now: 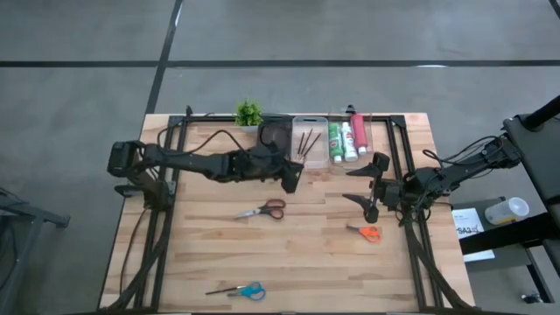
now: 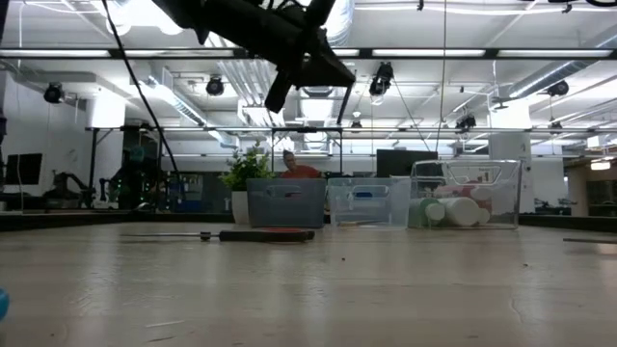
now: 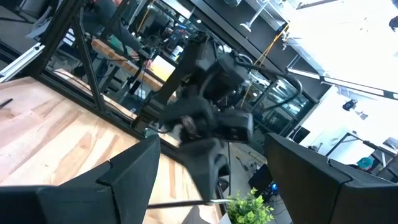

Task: Pick & Place Paint Supplies
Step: Put the top silver paint brush into the white transparent bin

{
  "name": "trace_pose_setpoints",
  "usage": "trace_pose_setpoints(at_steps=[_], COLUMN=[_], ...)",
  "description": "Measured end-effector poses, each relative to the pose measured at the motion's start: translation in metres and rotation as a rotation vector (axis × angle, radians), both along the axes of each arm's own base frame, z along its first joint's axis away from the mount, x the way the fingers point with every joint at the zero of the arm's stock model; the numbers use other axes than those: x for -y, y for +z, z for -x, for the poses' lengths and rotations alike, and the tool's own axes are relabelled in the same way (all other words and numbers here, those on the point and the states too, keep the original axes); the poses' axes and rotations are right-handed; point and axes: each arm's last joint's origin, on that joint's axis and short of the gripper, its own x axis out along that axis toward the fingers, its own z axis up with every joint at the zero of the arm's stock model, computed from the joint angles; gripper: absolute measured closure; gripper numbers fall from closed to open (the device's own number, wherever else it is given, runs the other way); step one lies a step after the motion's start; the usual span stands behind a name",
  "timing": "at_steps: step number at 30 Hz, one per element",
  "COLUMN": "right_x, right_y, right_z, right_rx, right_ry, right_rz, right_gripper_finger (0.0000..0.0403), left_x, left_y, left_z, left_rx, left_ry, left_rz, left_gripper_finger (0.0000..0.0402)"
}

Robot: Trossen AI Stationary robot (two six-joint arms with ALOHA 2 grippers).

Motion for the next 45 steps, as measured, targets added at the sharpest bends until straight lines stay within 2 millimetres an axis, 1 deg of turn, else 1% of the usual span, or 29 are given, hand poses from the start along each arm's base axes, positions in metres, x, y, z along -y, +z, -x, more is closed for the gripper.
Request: trace_pose_setpoints(at_steps=[3, 7, 11, 16, 18, 22, 26, 28, 31, 33, 36, 39, 45], right_x=[0.000, 0.000, 0.000, 0.000, 0.000, 0.000, 0.000, 0.000, 0.000, 0.000, 0.000, 0.000, -0.001], right_y=[0.000, 0.000, 0.000, 0.000, 0.000, 0.000, 0.000, 0.000, 0.000, 0.000, -0.001, -0.002, -0.003], right_z=[0.000, 0.000, 0.000, 0.000, 0.000, 0.000, 0.000, 0.000, 0.000, 0.000, 0.000, -0.001, -0.002], right_rx=[0.000, 0.000, 0.000, 0.001, 0.000, 0.000, 0.000, 0.000, 0.002, -0.001, -0.004, -0.007, -0.015], right_ry=[0.000, 0.000, 0.001, 0.001, 0.000, 0.001, 0.000, 0.000, 0.000, 0.000, 0.001, 0.000, 0.001], right_rz=[-0.005, 0.000, -0.003, -0.005, 0.000, -0.004, 0.001, -0.002, -0.004, 0.000, -0.003, 0.003, 0.004], right_gripper_finger=[0.0115, 0.0115, 0.0115, 0.0115, 0.0115, 0.0115, 0.0115, 0.0115, 0.0115, 0.0115, 0.0115, 0.0115, 0.0115], left_x=[-0.012, -0.022, -0.034, -0.053, -0.062, -0.074, -0.084, -0.094, -0.109, -0.118, -0.133, -0.146, -0.156], left_y=[0.000, -0.003, -0.007, -0.017, -0.018, -0.016, -0.017, -0.014, -0.014, -0.017, -0.019, -0.026, -0.051], left_z=[0.001, 0.001, -0.002, -0.004, -0.006, -0.019, -0.032, -0.036, -0.043, -0.046, -0.052, -0.055, -0.057], left_rx=[0.019, 0.034, 0.076, 0.075, 0.076, 0.094, 0.008, -0.012, -0.050, -0.087, -0.078, -0.078, -0.129], left_ry=[0.090, 0.200, 0.263, 0.268, 0.250, 0.229, 0.217, 0.247, 0.289, 0.285, 0.275, 0.275, 0.293], left_rz=[0.045, 0.056, 0.106, 0.155, 0.179, 0.208, 0.169, 0.195, 0.243, 0.272, 0.314, 0.339, 0.388], left_gripper_finger=[0.0372, 0.0372, 0.0372, 0.0372, 0.0372, 0.0372, 0.0372, 0.0372, 0.0372, 0.0372, 0.0372, 0.0372, 0.0372])
